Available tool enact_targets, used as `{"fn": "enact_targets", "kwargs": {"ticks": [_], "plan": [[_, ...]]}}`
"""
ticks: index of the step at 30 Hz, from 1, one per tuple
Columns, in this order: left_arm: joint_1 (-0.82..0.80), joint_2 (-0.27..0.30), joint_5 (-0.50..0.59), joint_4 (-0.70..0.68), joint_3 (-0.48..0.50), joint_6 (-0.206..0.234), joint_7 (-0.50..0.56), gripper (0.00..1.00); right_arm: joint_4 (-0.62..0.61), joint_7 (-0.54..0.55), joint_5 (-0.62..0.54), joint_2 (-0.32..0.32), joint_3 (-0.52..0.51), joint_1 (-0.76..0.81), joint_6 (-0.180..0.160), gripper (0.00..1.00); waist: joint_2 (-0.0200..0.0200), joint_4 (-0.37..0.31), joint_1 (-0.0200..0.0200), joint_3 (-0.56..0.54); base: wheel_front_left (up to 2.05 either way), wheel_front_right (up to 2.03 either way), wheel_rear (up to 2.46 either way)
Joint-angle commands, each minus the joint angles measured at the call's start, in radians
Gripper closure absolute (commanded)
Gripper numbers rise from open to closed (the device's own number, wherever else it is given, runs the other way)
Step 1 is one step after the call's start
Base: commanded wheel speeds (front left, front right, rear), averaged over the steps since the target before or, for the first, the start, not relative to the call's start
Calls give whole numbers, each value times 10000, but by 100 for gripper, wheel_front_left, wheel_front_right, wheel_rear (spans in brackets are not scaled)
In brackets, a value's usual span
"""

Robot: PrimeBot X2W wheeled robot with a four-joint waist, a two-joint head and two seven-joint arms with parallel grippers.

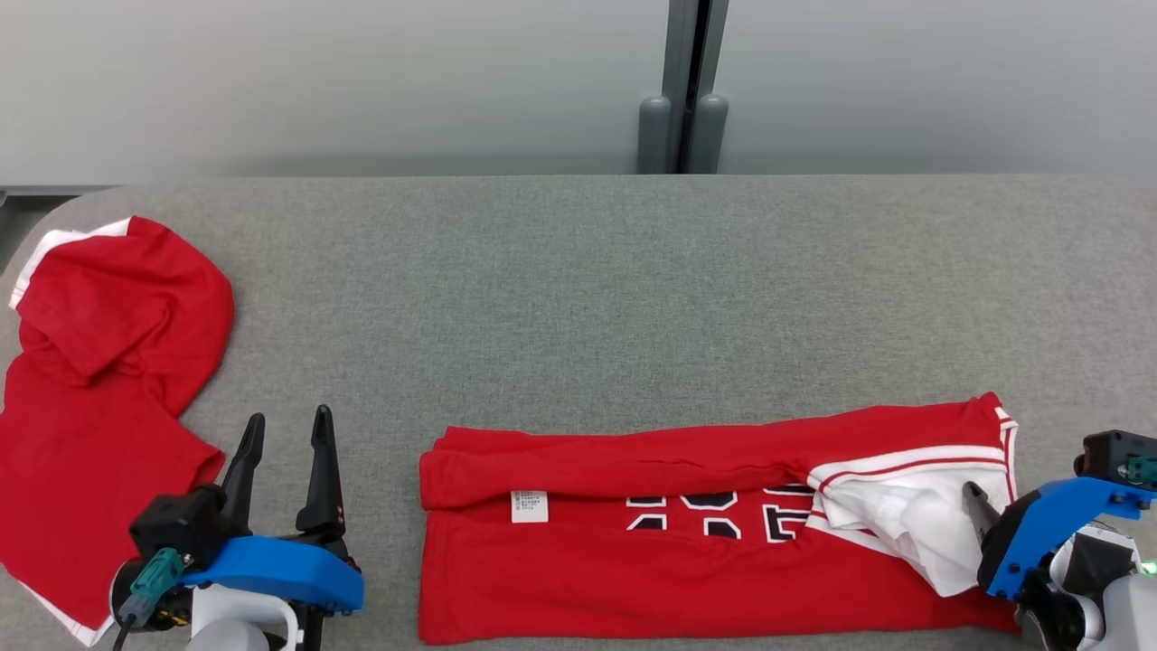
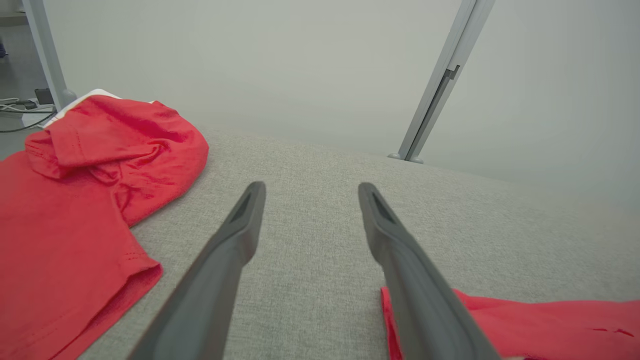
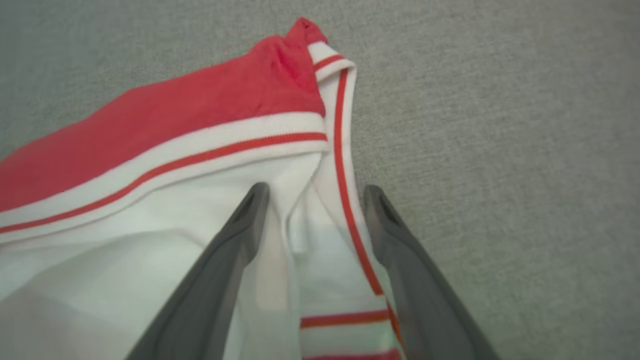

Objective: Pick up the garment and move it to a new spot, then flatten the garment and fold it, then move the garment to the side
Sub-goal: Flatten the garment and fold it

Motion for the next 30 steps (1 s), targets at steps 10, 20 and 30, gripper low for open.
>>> {"fn": "enact_targets", "kwargs": {"ticks": [10,20,30], "plan": [[-213,-121,126,136,137,-124,-43,0,1473,116,-46,-173,765,-259,7,85,1,163,-1,178,0,0,0],[-214,-38,104,396,115,-107,-43,0,686,-682,283,-973,801,-418,-6,100,1,-81,-1,-32,0,0,0],[66,-31,78,419,51,-104,-43,0,-777,-523,-340,-1545,-790,163,1,100,1,-176,-1,-416,0,0,0]]}}
